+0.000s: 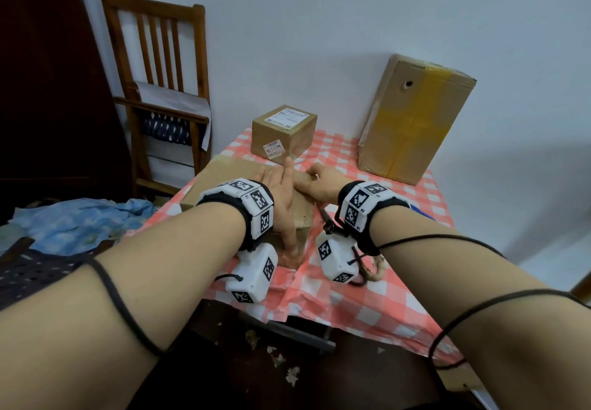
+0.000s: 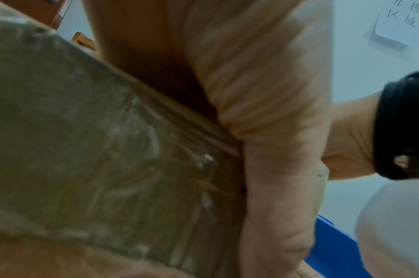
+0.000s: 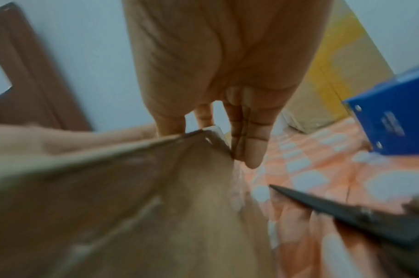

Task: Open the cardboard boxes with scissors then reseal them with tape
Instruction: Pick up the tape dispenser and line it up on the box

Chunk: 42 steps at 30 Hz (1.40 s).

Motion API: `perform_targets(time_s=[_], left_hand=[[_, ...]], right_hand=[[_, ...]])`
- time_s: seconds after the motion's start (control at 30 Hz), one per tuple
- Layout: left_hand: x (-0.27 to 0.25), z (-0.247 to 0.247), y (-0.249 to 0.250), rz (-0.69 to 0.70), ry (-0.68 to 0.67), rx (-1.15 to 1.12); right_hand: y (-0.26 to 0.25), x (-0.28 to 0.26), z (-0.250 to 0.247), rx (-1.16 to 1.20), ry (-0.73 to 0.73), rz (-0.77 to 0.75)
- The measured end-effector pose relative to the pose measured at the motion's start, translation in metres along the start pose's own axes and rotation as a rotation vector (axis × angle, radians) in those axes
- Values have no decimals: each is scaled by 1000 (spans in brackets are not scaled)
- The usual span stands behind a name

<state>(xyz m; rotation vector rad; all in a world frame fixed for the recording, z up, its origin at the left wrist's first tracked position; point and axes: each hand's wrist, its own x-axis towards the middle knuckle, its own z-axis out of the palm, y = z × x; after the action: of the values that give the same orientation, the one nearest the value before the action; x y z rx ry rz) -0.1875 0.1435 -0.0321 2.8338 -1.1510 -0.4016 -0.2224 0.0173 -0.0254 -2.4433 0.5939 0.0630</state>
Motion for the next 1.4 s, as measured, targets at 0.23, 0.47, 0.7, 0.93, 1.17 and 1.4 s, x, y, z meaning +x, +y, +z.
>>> perform_targets(time_s=[0.23, 0.47, 0.7, 0.93, 1.17, 1.4], left_hand=[[-4, 0, 1, -12, 15, 11], [-3, 0, 2, -11, 20, 30], [1, -1, 2, 30, -14, 90], [2, -2, 1, 9, -22, 90], [0, -4, -2, 39, -40, 122], [-13, -15, 5, 68, -92, 25]], right_hand=[[-9, 3, 1, -177, 51, -36], [-3, 2, 1, -119, 57, -40], [-4, 7, 0, -78, 77, -31], [13, 8, 1, 242, 78, -2], [31, -12, 2, 615, -51, 6], [86, -42, -38, 523, 301, -36]])
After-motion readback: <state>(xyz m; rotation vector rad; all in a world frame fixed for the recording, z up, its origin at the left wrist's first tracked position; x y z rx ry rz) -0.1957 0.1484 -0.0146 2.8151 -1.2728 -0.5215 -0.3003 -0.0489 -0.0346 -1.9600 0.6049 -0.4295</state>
